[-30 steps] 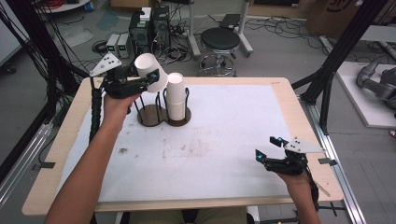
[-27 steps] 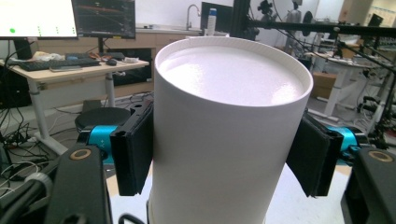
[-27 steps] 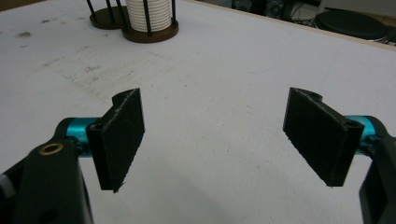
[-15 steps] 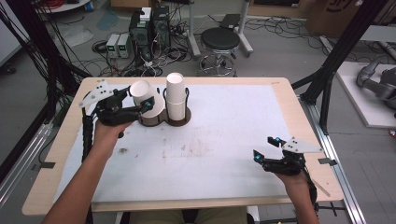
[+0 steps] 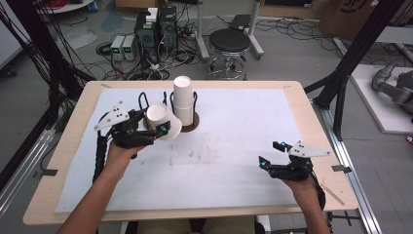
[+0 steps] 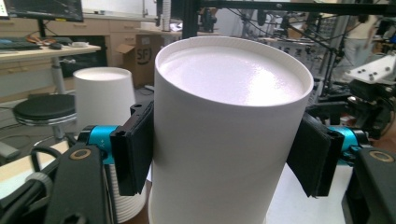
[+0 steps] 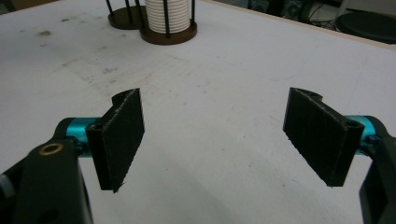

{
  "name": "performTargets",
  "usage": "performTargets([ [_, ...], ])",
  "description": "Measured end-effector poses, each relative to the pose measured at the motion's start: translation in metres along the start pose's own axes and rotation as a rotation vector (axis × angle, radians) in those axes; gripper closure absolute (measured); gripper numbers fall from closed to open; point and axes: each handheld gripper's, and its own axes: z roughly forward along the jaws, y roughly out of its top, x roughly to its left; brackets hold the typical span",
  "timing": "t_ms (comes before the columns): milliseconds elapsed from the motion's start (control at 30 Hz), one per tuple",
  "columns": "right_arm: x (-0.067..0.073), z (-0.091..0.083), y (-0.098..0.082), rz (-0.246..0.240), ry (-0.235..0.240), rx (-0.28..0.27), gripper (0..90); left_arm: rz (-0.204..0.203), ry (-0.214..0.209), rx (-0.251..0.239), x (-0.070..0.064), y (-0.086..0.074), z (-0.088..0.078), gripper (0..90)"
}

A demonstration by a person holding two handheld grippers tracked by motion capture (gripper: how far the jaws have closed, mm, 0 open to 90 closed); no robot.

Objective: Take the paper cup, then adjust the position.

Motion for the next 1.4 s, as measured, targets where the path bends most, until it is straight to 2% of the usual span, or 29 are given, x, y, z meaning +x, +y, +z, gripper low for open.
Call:
performTargets([
  [200, 0.005, 0.004, 0.002, -0.011, 0.033, 0.014, 20.9, -0.007, -0.028, 0.017, -0.007, -0.011, 0.006, 31.3],
  [700, 0.014, 0.010, 0.009, -0.023, 0.099, 0.001, 20.2, -0.019, -0.094, 0.035, -0.018, -0.020, 0.024, 31.3],
  [900, 0.025, 0.016, 0.016, -0.051, 0.160, -0.014, 20.1, -0.012, -0.146, 0.043, -0.027, -0.025, 0.033, 31.2],
  [1000, 0.029, 0.018, 0.018, -0.052, 0.181, -0.014, 20.1, -0.008, -0.158, 0.050, -0.030, -0.026, 0.036, 31.3],
  [1200, 0.039, 0.031, 0.023, -0.068, 0.250, -0.006, 20.2, 0.001, -0.198, 0.049, -0.040, -0.025, 0.046, 31.2],
  [1233, 0.039, 0.031, 0.023, -0.068, 0.250, -0.006, 20.2, 0.003, -0.206, 0.052, -0.042, -0.025, 0.048, 31.2],
  [1267, 0.043, 0.035, 0.026, -0.076, 0.273, -0.011, 20.2, 0.002, -0.211, 0.052, -0.044, -0.026, 0.050, 31.3],
  [1333, 0.045, 0.037, 0.027, -0.080, 0.282, -0.016, 20.2, 0.004, -0.224, 0.056, -0.047, -0.027, 0.055, 31.3],
  [1367, 0.049, 0.040, 0.030, -0.086, 0.307, -0.019, 20.1, 0.008, -0.240, 0.064, -0.050, -0.027, 0.059, 31.3],
  [1400, 0.049, 0.040, 0.030, -0.086, 0.307, -0.019, 20.1, 0.008, -0.240, 0.064, -0.050, -0.027, 0.059, 31.3],
])
